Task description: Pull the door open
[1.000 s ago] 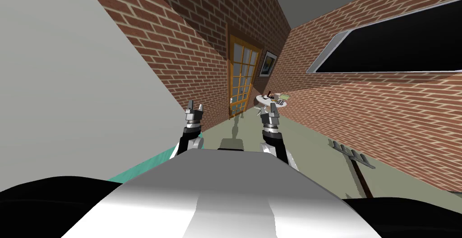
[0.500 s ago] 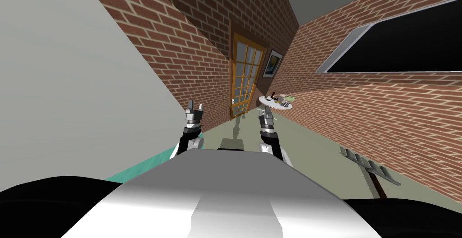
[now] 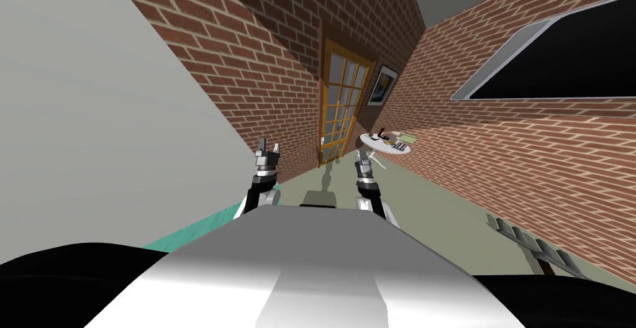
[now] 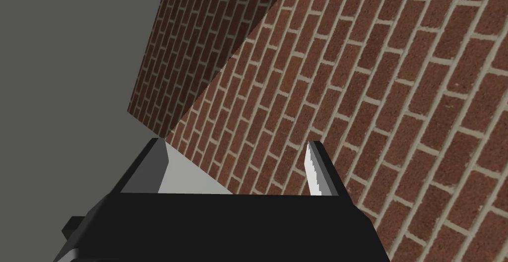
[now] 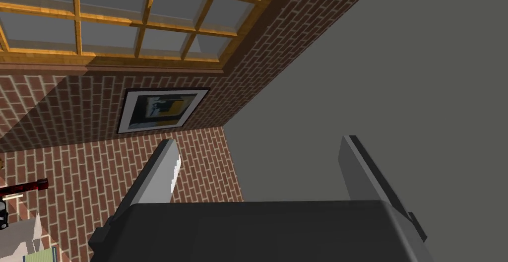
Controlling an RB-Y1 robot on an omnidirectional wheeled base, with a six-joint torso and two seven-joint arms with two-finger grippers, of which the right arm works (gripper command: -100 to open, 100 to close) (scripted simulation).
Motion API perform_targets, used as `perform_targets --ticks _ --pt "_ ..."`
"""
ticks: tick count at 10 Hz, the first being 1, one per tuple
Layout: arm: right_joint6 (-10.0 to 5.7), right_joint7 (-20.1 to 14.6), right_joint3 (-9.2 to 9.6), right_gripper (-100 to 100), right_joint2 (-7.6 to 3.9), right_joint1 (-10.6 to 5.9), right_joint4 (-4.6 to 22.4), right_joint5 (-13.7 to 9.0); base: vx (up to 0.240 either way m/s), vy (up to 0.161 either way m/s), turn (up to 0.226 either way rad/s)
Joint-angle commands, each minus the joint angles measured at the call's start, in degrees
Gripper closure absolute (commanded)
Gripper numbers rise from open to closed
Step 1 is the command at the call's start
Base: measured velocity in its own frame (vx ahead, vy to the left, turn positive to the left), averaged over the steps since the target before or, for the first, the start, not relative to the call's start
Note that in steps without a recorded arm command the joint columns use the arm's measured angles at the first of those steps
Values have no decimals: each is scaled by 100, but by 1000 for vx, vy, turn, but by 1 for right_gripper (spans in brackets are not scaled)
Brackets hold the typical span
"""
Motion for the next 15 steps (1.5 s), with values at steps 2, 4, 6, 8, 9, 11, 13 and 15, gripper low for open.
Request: perform_targets --ticks 2,4,6,8,9,11,13,15 --pt "-108 228 -59 -100 -51 -96 312 45 89 -8 61" --pt "-205 422 -102 -100 -86 -169 573 88 81 -14 74" --pt "-302 617 -144 -100 -121 -241 834 131 93 -6 68" --pt "-402 820 -189 -100 -157 -317 1107 176 92 -15 78" --pt "-456 927 -212 -100 -175 -357 1251 199 91 -12 75" --pt "-563 1142 -259 -100 -211 -437 1540 247 92 -10 83" --pt "-671 1360 -307 -100 -246 -518 1833 295 104 -18 78" --pt "-785 1589 -357 -100 -282 -603 2140 345 100 -16 88"
